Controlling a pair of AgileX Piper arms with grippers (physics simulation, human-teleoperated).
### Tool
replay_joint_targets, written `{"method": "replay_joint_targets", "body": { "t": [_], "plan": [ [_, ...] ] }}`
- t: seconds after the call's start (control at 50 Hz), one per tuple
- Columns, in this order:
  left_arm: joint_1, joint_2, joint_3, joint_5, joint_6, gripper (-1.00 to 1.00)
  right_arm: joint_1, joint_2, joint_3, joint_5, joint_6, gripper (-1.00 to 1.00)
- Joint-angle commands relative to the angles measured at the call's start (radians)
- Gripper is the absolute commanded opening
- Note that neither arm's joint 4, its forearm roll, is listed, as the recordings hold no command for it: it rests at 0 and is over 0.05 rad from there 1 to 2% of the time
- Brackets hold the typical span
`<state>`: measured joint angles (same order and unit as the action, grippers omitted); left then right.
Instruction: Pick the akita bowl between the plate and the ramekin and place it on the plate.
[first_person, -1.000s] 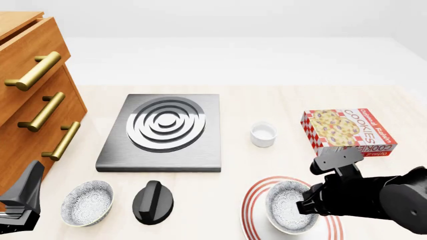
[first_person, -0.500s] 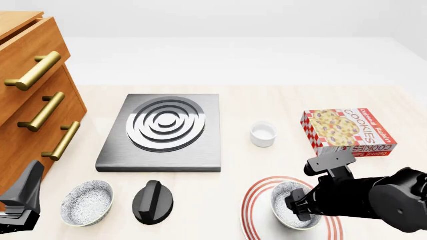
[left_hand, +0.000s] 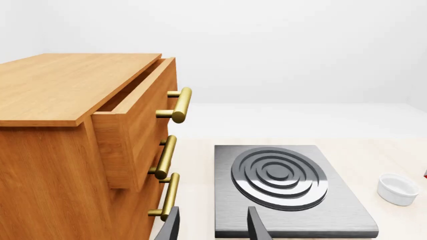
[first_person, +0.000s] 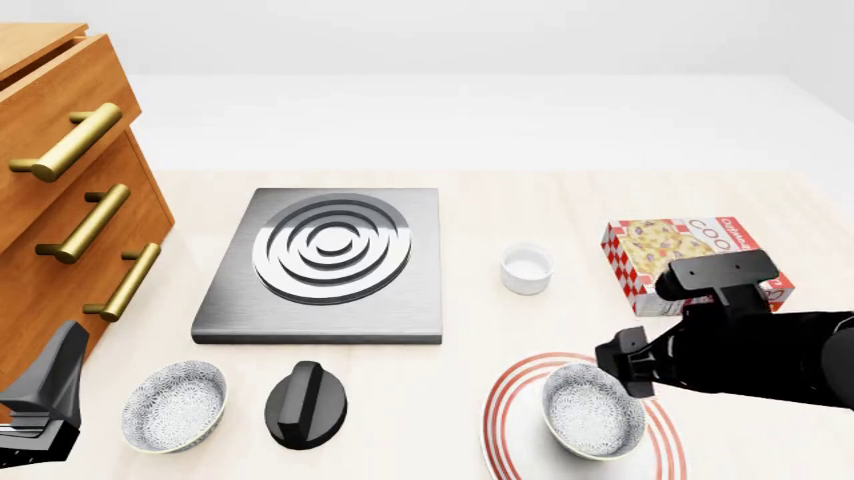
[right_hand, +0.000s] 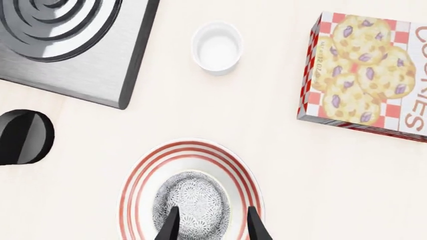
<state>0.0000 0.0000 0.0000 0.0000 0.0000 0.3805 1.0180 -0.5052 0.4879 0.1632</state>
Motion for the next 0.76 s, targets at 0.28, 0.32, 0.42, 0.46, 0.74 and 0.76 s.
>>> {"method": "replay_joint_targets", "body": {
  "t": [0.28,0.32,0.42,0.46,0.74,0.76],
  "plan": [
    [0.000,0.000,0.000,0.000,0.000,1.00,0.001,-0.189,-0.163,0.213,0.022,1.00],
    [0.000,0.000,0.000,0.000,0.000,1.00,0.004,-0.195,-0.168,0.214,0.023,1.00],
    [0.000,0.000,0.000,0.000,0.000,1.00,0.011,-0.205,-0.174,0.218,0.031,1.00],
    [0.000,0.000,0.000,0.000,0.000,1.00,0.013,-0.204,-0.173,0.216,0.039,1.00],
    [0.000,0.000,0.000,0.000,0.000,1.00,0.030,-0.222,-0.182,0.221,0.042,1.00],
    [0.000,0.000,0.000,0.000,0.000,1.00,0.032,-0.224,-0.182,0.222,0.044,1.00]
  ]
}}
